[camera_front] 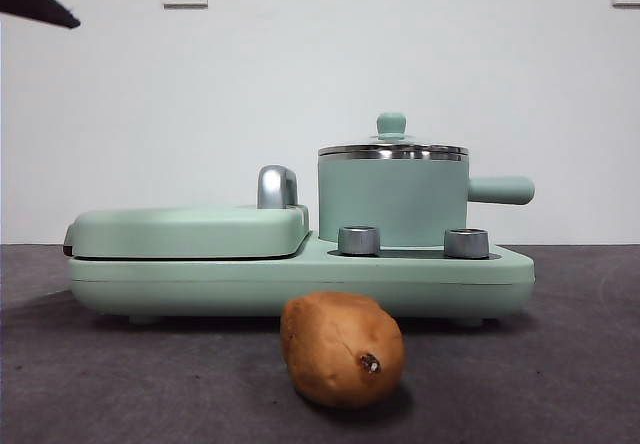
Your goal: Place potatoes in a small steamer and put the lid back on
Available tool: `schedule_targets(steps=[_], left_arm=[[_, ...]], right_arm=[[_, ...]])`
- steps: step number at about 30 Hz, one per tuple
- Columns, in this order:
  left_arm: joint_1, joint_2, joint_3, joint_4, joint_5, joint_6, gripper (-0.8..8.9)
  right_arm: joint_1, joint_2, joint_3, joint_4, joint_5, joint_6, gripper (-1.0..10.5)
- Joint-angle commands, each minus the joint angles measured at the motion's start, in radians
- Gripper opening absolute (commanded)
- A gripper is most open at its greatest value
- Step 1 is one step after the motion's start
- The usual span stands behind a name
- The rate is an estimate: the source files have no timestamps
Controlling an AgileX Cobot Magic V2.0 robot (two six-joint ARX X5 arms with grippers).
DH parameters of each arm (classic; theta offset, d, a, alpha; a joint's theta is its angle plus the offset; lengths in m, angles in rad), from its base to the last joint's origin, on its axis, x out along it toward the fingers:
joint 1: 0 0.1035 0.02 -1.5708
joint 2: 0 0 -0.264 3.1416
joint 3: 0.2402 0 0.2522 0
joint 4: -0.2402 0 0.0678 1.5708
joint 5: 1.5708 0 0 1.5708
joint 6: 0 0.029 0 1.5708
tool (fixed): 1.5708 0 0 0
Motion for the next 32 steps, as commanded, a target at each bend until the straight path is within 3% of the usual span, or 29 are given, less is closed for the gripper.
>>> schedule_targets(steps=[1, 7, 13, 16, 21, 26, 32], left_arm=[[-0.021, 0.024, 0.023, 0.015, 0.006, 0.017, 5.14], [-0.085, 0.124, 0.095, 0.017, 0.004, 0.018, 5.14], [-0.172, 0.341, 0.293, -0.019, -0.01, 0.033, 5.12], [-0.227, 0.484, 0.446, -0.085, -0.038, 0.08, 5.03], [-0.312, 0.729, 0.734, -0.198, -0.182, 0.169, 5.03], [-0.361, 0.942, 0.981, -0.205, -0.27, 0.182, 5.03], [-0.393, 1.136, 1.212, -0.21, -0.277, 0.182, 4.98]], right_arm=[[0.003, 0.004, 0.013, 0.005, -0.002, -0.01, 4.4], [0.004, 0.004, 0.013, 0.006, -0.002, -0.01, 4.4], [0.004, 0.004, 0.013, 0.006, -0.003, -0.008, 4.4], [0.004, 0.004, 0.013, 0.009, -0.003, 0.002, 4.4], [0.004, 0.004, 0.013, 0.01, -0.007, 0.016, 4.4], [0.004, 0.004, 0.013, 0.01, -0.006, 0.016, 4.4], [0.003, 0.004, 0.013, 0.011, -0.006, 0.016, 4.4]])
